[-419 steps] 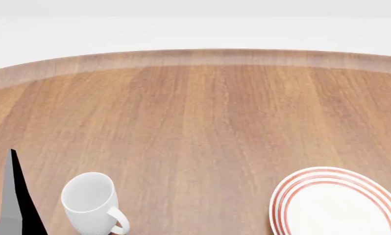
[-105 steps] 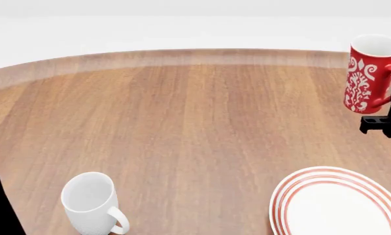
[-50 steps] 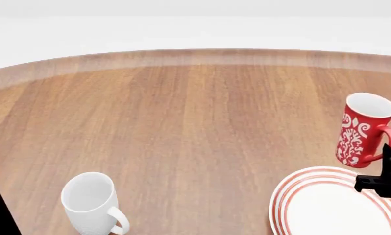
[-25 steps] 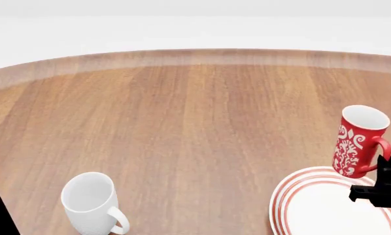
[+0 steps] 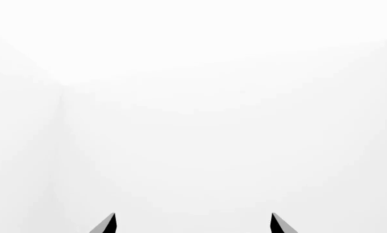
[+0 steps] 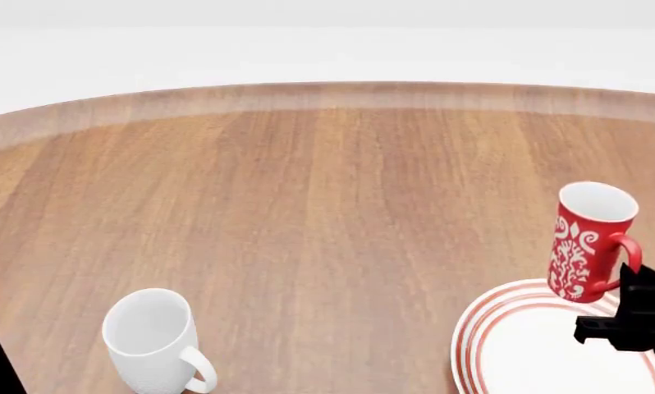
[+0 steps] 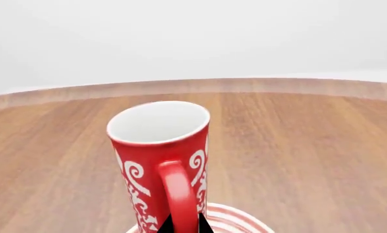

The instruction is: Pick up the red mug and put it on the plate

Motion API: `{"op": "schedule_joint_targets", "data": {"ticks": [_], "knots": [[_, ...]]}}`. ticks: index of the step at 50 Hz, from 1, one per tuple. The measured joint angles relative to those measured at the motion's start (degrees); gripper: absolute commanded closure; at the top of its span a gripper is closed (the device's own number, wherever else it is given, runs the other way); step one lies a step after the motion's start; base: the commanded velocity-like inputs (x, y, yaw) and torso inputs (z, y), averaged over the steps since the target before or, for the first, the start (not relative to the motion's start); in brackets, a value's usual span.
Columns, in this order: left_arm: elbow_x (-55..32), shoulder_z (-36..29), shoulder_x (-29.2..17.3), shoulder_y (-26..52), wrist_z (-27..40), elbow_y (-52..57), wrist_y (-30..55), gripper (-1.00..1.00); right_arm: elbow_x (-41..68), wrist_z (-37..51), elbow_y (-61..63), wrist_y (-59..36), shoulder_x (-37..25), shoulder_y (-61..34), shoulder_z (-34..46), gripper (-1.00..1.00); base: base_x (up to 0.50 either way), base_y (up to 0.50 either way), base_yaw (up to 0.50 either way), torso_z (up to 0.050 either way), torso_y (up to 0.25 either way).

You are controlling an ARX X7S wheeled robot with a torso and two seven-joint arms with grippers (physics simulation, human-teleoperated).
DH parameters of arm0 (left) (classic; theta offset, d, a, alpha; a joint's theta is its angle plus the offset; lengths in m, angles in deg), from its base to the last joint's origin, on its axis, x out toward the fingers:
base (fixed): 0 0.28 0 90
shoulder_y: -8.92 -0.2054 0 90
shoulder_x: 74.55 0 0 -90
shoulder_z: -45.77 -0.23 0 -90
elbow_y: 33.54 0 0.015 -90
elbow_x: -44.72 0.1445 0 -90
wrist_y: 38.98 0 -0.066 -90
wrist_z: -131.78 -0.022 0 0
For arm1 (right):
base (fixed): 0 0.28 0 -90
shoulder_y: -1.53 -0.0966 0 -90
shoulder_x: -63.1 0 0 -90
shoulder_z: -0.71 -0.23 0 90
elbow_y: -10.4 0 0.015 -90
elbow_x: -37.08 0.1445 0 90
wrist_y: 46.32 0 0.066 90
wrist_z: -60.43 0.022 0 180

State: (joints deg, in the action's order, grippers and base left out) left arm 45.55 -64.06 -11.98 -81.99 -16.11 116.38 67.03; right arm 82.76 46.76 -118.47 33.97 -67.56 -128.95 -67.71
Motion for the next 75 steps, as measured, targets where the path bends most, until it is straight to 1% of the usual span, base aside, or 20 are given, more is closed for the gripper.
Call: {"op": "schedule_joint_targets", "data": {"ticks": [11,20,26,40,51,57,75], "knots": [[0.83,0.89,1.48,-0.66,-1.85,0.03,-0.33,-1.0,-0.15,-0.49,0.91,2.2,-0.11,0.96,-0.55,1.0,0.0,0.0,0.0,0.0,0.0],[2.2,2.61,4.45,-1.49,-5.35,0.04,-0.4,-1.0,-0.19,-1.21,0.28,4.34,0.29,1.5,-1.16,1.0,0.0,0.0,0.0,0.0,0.0],[3.63,4.41,7.71,-2.25,-9.12,0.04,-0.55,-1.0,-0.34,-1.89,-0.77,6.11,0.76,1.9,-1.56,1.0,0.0,0.0,0.0,0.0,0.0],[7.9,8.98,17.07,-4.19,-19.83,-0.02,-1.76,-1.0,-0.65,-2.79,-1.71,8.81,1.18,3.0,-2.1,1.0,0.0,0.0,0.0,0.0,0.001],[10.25,11.58,22.42,-4.81,-25.76,-0.03,-2.7,-1.0,-0.46,-2.36,-0.64,9.28,0.8,4.09,-2.51,1.0,0.0,0.0,0.0,0.0,-0.044],[11.11,12.22,23.94,-4.95,-27.45,-0.08,-3.02,-1.0,-0.33,-2.01,-0.01,9.14,0.57,4.49,-2.64,1.0,0.0,0.0,0.0,0.0,-0.109],[11.73,13.35,26.35,-5.35,-30.19,0.0,-3.89,-1.0,-0.77,-1.75,-0.68,9.29,0.72,4.18,-2.59,1.0,0.0,0.0,0.0,0.0,-0.116]]}}
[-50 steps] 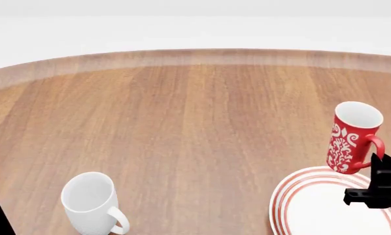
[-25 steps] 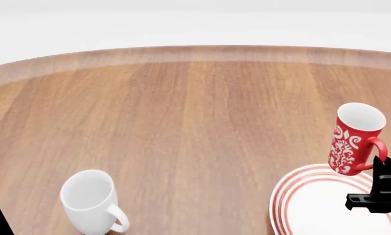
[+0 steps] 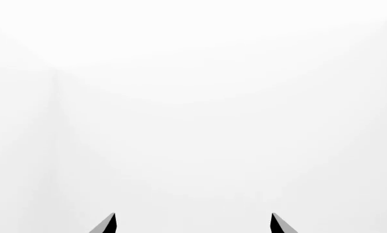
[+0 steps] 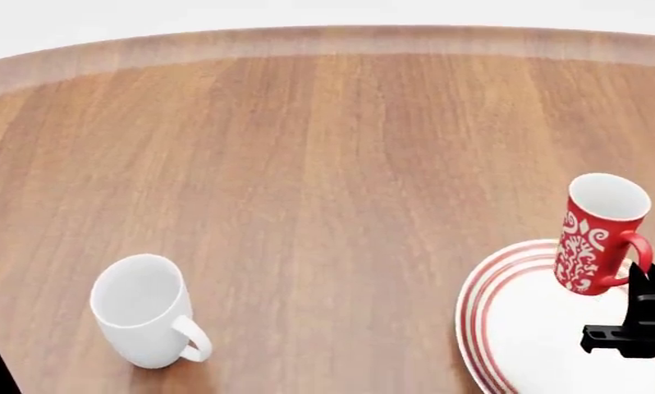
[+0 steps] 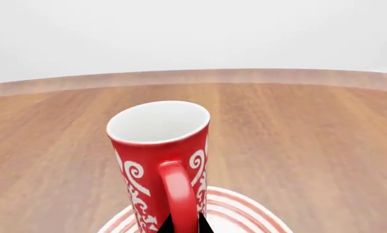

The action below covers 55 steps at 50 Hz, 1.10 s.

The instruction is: Pick up the red mug and put it on the plate

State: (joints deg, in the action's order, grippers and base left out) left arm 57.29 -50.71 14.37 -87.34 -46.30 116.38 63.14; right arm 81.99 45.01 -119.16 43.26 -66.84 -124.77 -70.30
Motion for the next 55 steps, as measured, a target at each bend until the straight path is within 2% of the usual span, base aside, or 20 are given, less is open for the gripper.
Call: {"op": "schedule_joint_targets", "data": {"ticks": [33,55], "knots": [[0.04,0.41,0.71,-0.43,-0.78,0.04,-0.87,-1.0,-3.63,-0.88,-9.14,3.9,2.83,-3.92,0.92,1.0,0.0,0.0,0.0,0.0,-0.114],[-1.14,0.93,0.88,-0.76,-0.96,0.06,-1.64,-1.0,-3.71,-0.2,-7.77,3.79,2.71,-2.98,0.91,1.0,0.0,0.0,0.0,0.0,-0.002]]}}
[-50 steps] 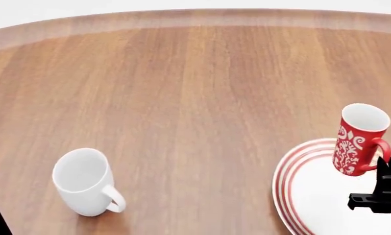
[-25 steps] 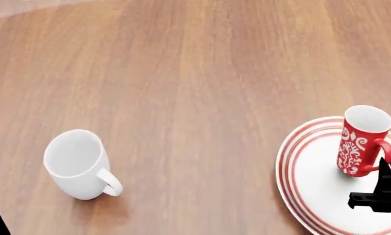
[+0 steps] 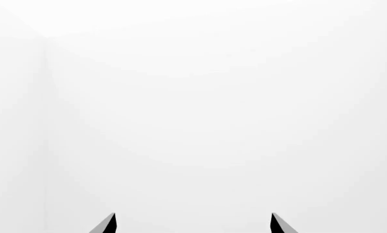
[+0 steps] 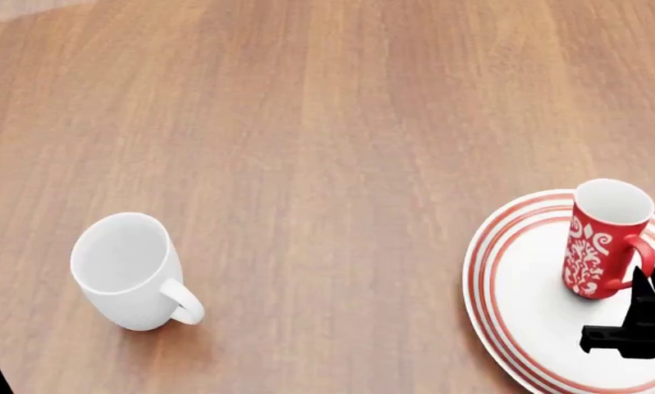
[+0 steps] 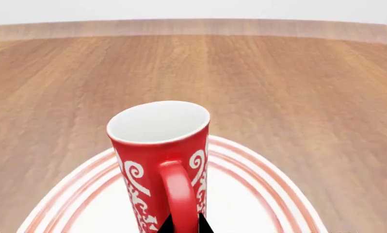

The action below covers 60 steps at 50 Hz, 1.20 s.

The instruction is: Pick up the red mug and put it on the plate

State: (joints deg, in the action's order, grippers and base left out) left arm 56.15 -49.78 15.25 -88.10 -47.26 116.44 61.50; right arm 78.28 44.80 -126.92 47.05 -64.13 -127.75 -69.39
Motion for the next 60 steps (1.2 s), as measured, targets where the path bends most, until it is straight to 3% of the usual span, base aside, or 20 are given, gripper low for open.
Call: {"op": "schedule_joint_targets", "data": {"ticks": [25,26,60], "knots": [[0.25,-0.19,0.02,-1.01,-0.19,0.0,-1.34,-1.0,-0.93,-0.88,-0.99,0.37,0.22,-0.13,-0.17,1.0,0.0,0.0,0.0,0.0,0.0],[0.26,-0.19,0.02,-1.07,-0.2,0.0,-1.42,-1.0,-0.93,-0.86,-0.84,0.32,0.18,-0.03,-0.19,-1.0,0.0,0.0,0.0,0.0,0.0],[0.29,-0.29,0.09,-2.81,-0.3,0.01,-3.92,-1.0,-0.83,-1.1,-0.9,0.97,-0.23,4.12,-0.07,-1.0,0.0,0.0,0.0,0.0,0.0]]}}
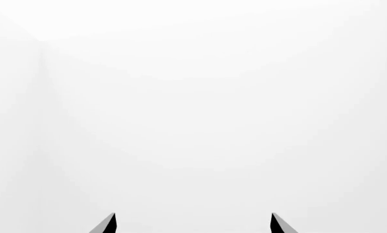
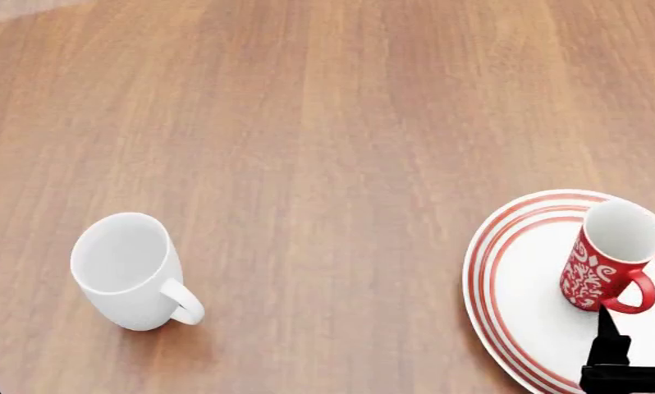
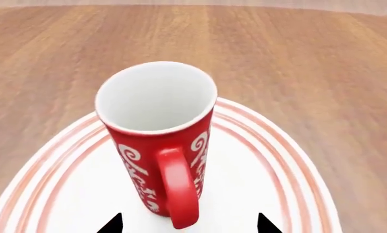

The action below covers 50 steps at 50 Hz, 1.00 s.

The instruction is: Pick up the red mug and put it on the plate

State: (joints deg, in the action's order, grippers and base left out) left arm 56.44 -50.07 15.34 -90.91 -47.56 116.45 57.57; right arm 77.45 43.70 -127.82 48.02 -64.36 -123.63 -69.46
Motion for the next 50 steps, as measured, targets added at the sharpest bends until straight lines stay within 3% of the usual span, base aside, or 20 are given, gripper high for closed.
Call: {"op": "schedule_joint_targets", "data": {"ticks": [50], "knots": [[0.17,0.02,0.04,-0.98,0.42,0.0,-2.1,-1.0,11.37,6.84,36.48,-3.1,-11.93,13.66,-7.89,-1.0,0.0,0.0,0.0,0.0,0.0]]}}
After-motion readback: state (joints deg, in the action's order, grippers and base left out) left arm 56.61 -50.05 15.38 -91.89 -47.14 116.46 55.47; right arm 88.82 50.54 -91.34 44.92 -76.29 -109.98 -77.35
